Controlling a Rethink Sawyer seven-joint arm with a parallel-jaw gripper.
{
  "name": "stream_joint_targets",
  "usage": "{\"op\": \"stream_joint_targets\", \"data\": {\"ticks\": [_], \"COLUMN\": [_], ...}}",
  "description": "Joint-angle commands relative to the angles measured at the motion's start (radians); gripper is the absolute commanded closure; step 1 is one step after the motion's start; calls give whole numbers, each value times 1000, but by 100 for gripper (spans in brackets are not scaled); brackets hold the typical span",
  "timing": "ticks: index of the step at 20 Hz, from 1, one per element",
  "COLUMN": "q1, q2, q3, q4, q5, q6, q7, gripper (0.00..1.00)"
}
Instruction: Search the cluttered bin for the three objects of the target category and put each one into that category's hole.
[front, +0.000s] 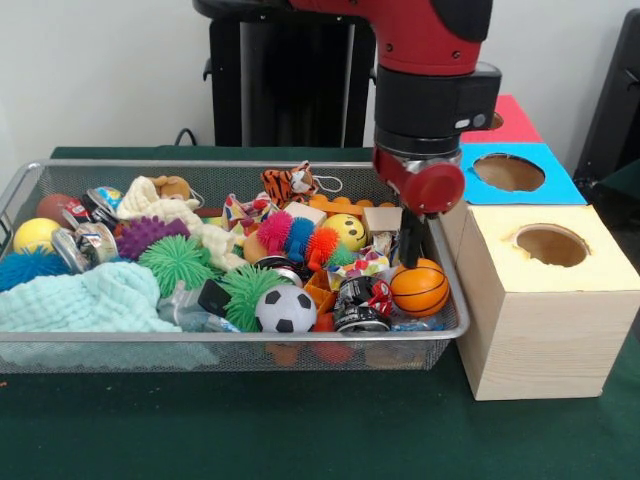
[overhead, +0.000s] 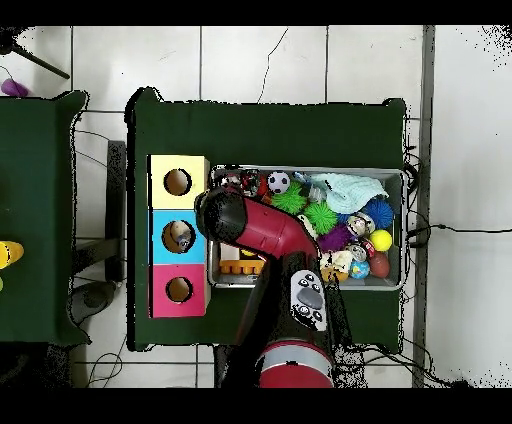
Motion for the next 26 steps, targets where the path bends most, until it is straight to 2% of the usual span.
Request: {"op": "stream_joint_targets", "data": {"ticks": [1, 5, 10, 11, 14, 26], "q1": [-32, -47, -36, -32, 25, 1], "q2": [45, 46, 52, 54, 67, 114], "q3": [55, 77, 67, 64, -5, 75], "q4": [87, 88, 79, 76, 48, 64], "q5": [51, 38, 34, 33, 52, 81], "q6": [-59, -73, -76, -78, -63, -159], "q7": [163, 134, 130, 131, 173, 170], "gripper": [100, 100, 100, 0, 0, 0]}}
